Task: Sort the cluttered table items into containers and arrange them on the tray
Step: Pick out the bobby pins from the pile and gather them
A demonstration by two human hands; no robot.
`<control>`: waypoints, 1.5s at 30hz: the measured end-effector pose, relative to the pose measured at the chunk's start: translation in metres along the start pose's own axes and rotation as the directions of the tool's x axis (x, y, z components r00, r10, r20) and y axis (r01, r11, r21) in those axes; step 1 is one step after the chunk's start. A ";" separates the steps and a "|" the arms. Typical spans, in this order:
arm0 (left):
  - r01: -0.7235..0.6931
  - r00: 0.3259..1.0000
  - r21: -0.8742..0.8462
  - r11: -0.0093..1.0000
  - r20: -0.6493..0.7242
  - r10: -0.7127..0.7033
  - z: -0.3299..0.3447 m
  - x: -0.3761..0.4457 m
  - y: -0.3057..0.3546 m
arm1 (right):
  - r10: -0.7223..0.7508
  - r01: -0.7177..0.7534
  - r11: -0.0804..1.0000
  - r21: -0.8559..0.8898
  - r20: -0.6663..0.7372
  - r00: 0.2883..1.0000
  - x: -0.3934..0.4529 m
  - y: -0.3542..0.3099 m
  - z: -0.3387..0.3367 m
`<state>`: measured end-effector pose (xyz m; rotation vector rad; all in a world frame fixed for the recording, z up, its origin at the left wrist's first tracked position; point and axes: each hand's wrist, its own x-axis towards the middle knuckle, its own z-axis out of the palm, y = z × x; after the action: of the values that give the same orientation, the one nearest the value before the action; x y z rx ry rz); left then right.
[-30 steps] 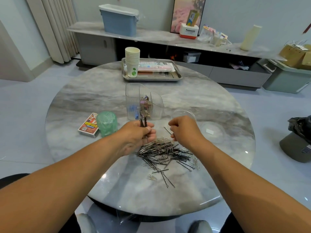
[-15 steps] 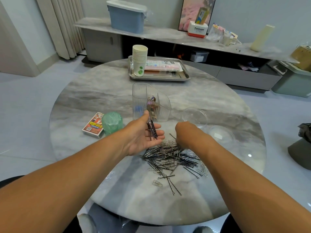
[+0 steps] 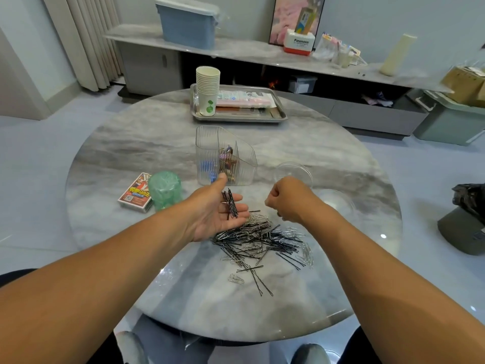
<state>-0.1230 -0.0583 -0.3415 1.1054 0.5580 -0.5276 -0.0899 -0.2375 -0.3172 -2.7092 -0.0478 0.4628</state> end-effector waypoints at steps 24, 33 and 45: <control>-0.205 0.929 0.978 -0.031 0.204 0.310 -0.016 0.001 -0.014 | -0.258 0.258 0.966 0.019 0.072 0.963 -0.007 0.006 0.003; -0.158 0.919 0.964 -0.216 0.224 0.326 -0.019 0.003 -0.011 | -0.247 0.293 0.926 -0.238 0.204 0.947 -0.016 0.024 0.021; -0.211 0.928 0.952 -0.224 0.267 0.259 -0.016 0.000 -0.018 | -0.328 0.371 0.866 -0.335 0.178 0.928 -0.020 0.026 0.031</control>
<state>-0.1368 -0.0500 -0.3590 2.7875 -0.3140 -0.5572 -0.1194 -0.2516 -0.3478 -2.9304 -0.7154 0.5407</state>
